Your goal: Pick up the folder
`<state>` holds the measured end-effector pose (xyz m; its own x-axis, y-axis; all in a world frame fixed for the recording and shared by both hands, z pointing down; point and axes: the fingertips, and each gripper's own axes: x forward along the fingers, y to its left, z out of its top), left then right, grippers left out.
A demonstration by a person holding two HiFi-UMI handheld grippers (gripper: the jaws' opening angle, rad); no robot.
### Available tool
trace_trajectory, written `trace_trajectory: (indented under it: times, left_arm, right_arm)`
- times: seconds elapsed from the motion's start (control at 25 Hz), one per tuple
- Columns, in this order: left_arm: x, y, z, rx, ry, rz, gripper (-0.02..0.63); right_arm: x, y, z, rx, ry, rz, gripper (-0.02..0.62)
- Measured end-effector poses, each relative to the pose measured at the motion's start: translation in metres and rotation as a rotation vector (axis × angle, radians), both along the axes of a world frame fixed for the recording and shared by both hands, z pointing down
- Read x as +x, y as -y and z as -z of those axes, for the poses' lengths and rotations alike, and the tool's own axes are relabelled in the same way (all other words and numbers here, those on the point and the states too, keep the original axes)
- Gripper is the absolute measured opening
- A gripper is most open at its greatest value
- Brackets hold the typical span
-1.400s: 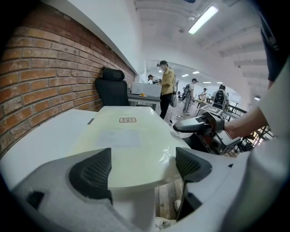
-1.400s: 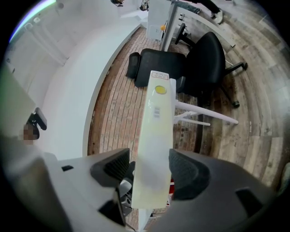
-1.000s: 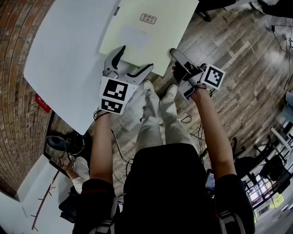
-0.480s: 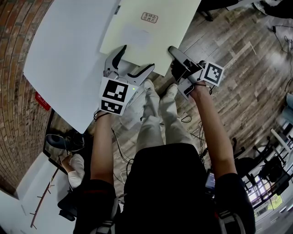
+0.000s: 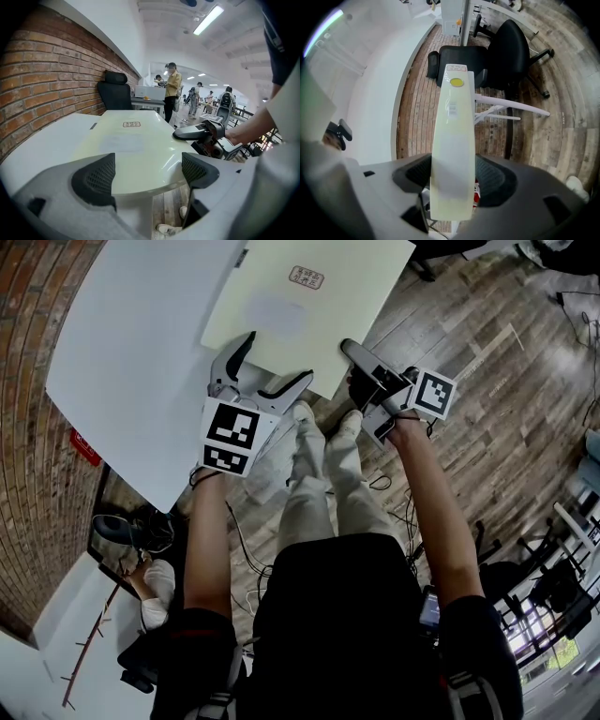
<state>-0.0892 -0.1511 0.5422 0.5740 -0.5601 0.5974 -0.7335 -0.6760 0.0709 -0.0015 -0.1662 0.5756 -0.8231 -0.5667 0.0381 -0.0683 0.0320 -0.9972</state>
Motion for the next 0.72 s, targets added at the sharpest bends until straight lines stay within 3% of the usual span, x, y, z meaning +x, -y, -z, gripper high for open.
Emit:
trace_trajectory:
  times: [0.52,0.72]
  left_arm:
    - [-0.004,0.006,-0.001,-0.017,0.008,-0.002,0.423]
    - [-0.003,0.005,0.0,-0.015,0.0,-0.005,0.423]
  right_arm:
    - [-0.009,-0.015,0.0,-0.02,0.006,0.054,0.27]
    - [-0.009,-0.013,0.002,0.031,0.003,0.077,0.27]
